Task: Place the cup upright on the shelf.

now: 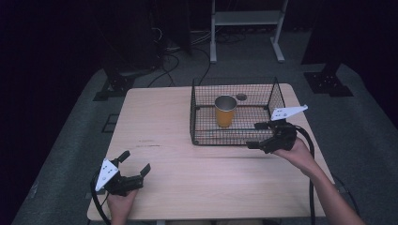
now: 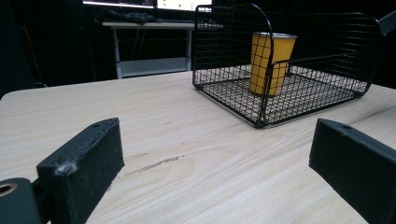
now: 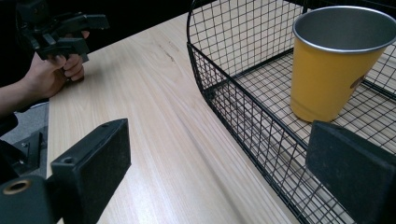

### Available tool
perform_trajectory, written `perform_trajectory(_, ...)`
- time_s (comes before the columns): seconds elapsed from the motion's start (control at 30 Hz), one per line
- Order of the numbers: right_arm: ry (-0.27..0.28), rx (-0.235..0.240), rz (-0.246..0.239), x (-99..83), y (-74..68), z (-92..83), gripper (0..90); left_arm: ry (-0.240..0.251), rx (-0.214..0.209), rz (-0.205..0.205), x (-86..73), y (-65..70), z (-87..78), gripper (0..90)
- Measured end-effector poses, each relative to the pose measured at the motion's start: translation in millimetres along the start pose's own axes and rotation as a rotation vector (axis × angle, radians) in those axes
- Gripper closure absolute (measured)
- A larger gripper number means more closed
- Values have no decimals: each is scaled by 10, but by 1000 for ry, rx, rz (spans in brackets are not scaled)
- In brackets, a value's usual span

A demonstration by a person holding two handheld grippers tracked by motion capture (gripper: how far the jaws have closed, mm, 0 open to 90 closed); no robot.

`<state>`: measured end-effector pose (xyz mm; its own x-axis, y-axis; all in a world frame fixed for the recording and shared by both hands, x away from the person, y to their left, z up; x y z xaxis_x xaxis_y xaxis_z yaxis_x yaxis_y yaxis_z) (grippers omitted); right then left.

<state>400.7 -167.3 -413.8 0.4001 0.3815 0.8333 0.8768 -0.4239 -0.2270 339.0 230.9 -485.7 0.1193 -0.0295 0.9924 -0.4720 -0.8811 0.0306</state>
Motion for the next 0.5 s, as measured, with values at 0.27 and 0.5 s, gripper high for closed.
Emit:
perform_trajectory(0.27,5,10,14,-113,-49,-14,61,1,1,0,0,-1,-1,24)
perform_trajectory(0.5,-3,18,23,-226,-80,-11,61,1,1,-1,0,-1,-2,23)
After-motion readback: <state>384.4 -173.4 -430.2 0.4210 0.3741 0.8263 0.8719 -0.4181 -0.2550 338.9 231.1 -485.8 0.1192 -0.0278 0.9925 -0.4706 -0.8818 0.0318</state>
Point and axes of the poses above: each handheld gripper's, and its own axes: z roughly forward along the jaws, x roughly out of its top, y roughly to its right, the point moved 9 cm from there along z, roughly forward along the jaws, and after that the axes turned 4 degrees about x, right-handed, at the moved point
